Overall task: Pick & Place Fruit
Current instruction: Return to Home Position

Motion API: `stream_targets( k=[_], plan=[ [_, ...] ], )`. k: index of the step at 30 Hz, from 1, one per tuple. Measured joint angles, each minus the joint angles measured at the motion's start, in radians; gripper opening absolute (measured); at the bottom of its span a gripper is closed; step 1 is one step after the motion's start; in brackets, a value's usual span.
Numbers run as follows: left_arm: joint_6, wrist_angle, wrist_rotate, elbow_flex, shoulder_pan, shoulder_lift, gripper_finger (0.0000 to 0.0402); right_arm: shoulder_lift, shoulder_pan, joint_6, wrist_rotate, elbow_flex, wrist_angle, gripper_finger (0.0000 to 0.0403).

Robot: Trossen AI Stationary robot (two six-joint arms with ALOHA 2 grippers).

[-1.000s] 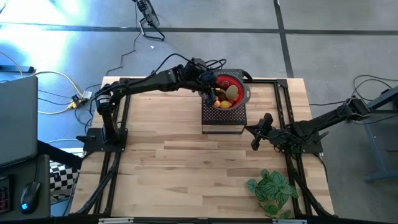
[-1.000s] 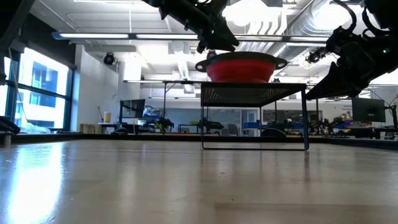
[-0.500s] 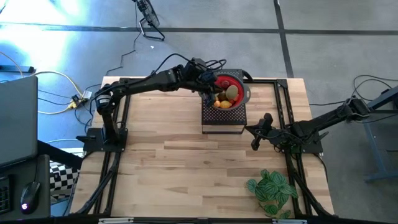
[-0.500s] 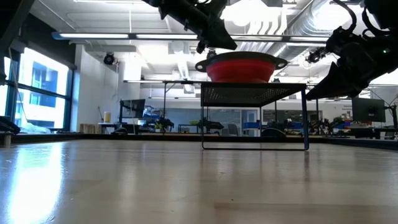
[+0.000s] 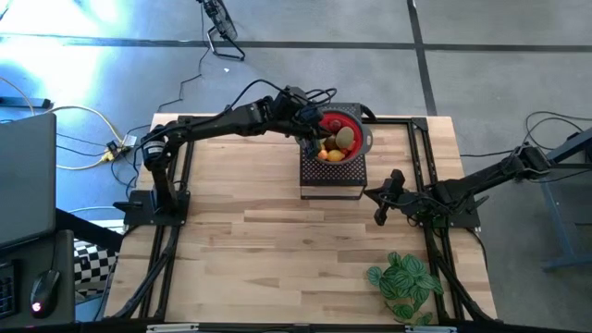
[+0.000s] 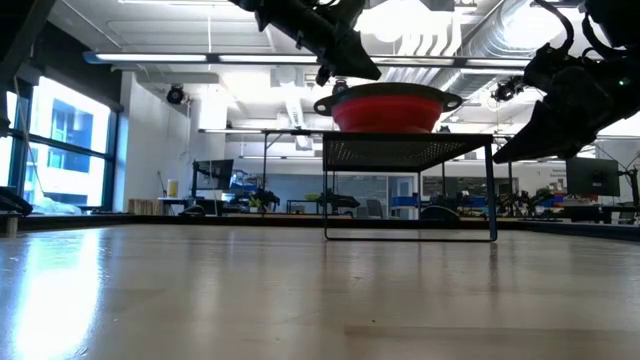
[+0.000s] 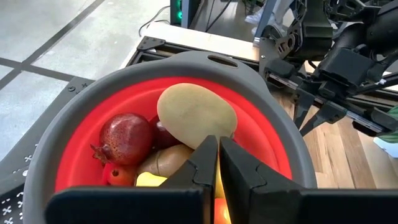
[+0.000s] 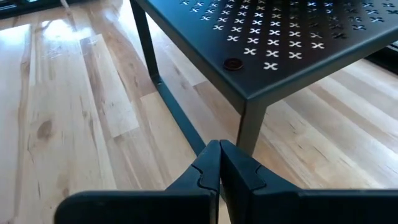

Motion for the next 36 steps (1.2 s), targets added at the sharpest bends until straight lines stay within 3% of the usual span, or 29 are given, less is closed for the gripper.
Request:
stream_targets(
  k=[18, 28, 36],
  plan=[
    [0.0, 0.006, -0.002, 0.0, 0.0, 0.0, 0.0012, 0.0, 0.0, 0.046, -0.046, 0.0, 0.002, 0.0002],
    [0.103, -0.119, -0.006, -0.003, 0.0, 0.0, 0.0012, 0.0, 0.0, 0.045, -0.039, 0.0, 0.002, 0.0002],
    [0.118, 0.027, 0.055, -0.102, -0.036, -0.018, 0.0012, 0.0, 0.0, 0.045, -0.041, 0.0, 0.002, 0.0002]
  ],
)
